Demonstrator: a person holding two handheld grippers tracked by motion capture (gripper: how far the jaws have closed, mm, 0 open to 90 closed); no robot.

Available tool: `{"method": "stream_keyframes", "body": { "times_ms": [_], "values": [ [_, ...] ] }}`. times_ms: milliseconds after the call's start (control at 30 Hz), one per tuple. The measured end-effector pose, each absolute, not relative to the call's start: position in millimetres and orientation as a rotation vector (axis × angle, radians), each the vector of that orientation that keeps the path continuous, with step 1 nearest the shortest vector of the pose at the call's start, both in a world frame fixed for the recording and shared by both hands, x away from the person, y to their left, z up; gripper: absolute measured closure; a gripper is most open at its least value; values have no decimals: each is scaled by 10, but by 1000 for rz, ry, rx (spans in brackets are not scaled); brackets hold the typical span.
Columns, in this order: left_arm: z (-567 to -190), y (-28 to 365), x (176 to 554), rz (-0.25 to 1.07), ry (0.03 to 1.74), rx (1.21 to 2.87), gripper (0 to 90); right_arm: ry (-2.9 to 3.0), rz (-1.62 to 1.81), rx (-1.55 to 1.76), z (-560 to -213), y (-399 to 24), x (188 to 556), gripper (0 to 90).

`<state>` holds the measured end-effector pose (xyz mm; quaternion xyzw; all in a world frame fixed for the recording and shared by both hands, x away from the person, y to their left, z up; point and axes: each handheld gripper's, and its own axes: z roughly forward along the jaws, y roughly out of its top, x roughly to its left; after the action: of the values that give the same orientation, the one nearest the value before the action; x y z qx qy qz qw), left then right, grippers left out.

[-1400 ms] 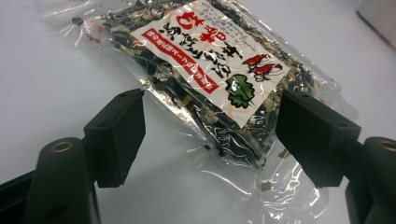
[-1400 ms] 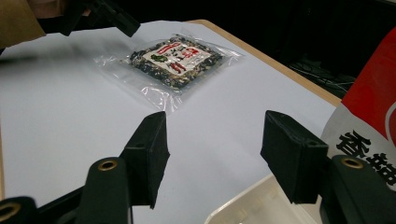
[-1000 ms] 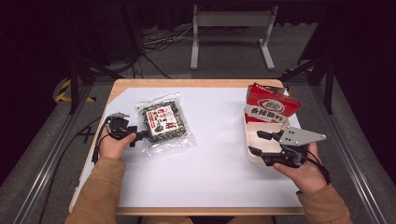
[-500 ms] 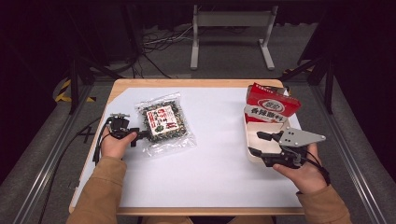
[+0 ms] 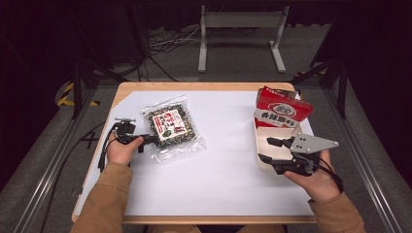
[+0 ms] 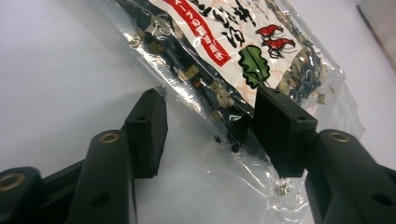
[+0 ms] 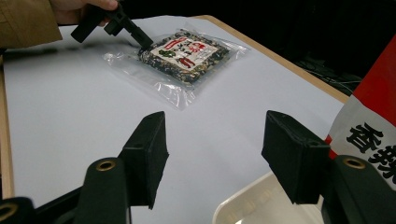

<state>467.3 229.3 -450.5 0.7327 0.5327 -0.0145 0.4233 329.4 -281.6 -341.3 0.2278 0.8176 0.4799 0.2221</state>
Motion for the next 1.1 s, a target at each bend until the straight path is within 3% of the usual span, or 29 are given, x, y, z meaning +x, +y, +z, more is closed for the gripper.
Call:
{"method": "stream_keyframes", "body": {
  "times_ms": [300,500,600,800,867,900,1000,1100],
  "values": [
    [-4545,2210,4677,-29,1289,1788,657,2255,1336,620,-3416,-2818,3289,405],
    [-4567,2204,4697,-53,1287,1761,689,2251,1342,615,-3411,-2828,3282,405],
    [-4583,2204,4720,-78,1297,1743,648,2251,1342,612,-3411,-2826,3282,404],
    [-4527,2018,4756,-68,1289,1784,334,2255,1336,617,-3427,-2825,3297,404],
    [-4517,1935,4772,-36,1313,1792,296,2256,1331,616,-3437,-2817,3299,404],
    [-4524,1925,4781,-23,1331,1787,301,2258,1328,613,-3438,-2814,3294,404],
    [-4507,1912,4781,18,1360,1814,432,2254,1330,608,-3430,-2817,3284,404],
    [-4479,1824,4769,85,1381,1840,452,2249,1335,612,-3425,-2829,3283,404]
  ]
}}
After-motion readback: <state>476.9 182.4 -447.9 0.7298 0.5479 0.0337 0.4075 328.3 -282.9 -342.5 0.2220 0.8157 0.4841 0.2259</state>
